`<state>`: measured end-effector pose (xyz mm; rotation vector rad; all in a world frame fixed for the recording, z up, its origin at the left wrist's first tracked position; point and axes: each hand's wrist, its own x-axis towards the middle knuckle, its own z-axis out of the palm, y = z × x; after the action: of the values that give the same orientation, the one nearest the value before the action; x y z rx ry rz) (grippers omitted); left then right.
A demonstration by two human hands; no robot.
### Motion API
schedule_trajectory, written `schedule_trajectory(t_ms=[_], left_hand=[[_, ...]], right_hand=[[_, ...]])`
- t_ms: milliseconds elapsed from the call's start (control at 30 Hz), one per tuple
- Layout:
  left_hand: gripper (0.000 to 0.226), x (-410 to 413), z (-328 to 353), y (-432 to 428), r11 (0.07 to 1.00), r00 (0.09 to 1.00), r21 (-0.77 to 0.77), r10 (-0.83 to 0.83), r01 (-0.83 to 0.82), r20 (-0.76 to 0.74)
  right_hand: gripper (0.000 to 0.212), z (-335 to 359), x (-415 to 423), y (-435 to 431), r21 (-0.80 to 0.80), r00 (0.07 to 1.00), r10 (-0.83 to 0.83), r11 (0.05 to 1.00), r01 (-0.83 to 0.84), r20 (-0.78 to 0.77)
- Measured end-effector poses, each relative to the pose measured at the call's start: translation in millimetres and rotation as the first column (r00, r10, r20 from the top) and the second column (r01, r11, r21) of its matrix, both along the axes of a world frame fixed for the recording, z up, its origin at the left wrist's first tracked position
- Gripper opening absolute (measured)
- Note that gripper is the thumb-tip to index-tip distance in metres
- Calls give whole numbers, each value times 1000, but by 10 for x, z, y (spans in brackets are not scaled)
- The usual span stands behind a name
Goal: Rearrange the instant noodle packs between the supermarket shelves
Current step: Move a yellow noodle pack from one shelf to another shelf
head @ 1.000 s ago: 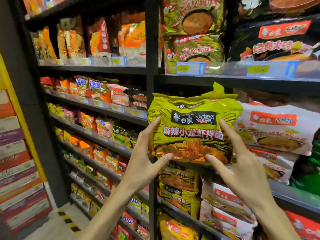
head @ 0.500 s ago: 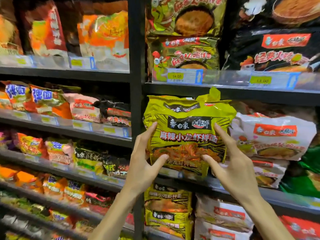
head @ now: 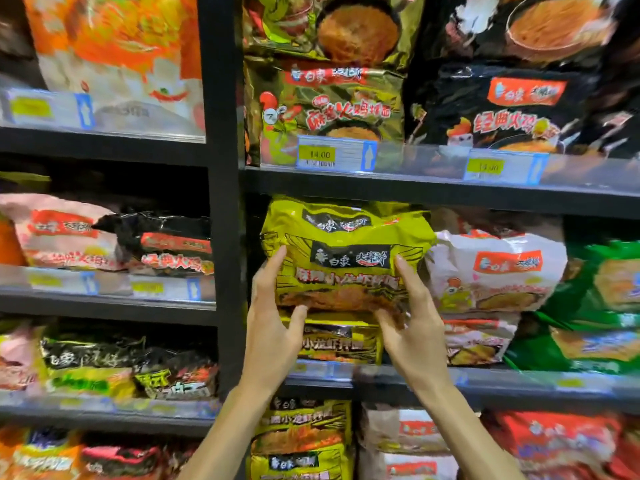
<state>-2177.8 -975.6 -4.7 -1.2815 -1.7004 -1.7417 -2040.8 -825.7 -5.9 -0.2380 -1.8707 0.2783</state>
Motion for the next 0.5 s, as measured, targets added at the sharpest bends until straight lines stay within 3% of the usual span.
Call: schedule_trajectory(t_ms=[167, 500], left_hand=[[87, -13, -65, 35, 997, 997, -5, 71, -71, 4], [93, 118, -77, 44, 997, 996, -36, 77, -76, 38]], right_hand=[[79, 89, -103, 75, 14, 1000, 0, 1000, 0, -21], [75, -102, -163, 13, -37, 998, -54, 998, 53, -13]])
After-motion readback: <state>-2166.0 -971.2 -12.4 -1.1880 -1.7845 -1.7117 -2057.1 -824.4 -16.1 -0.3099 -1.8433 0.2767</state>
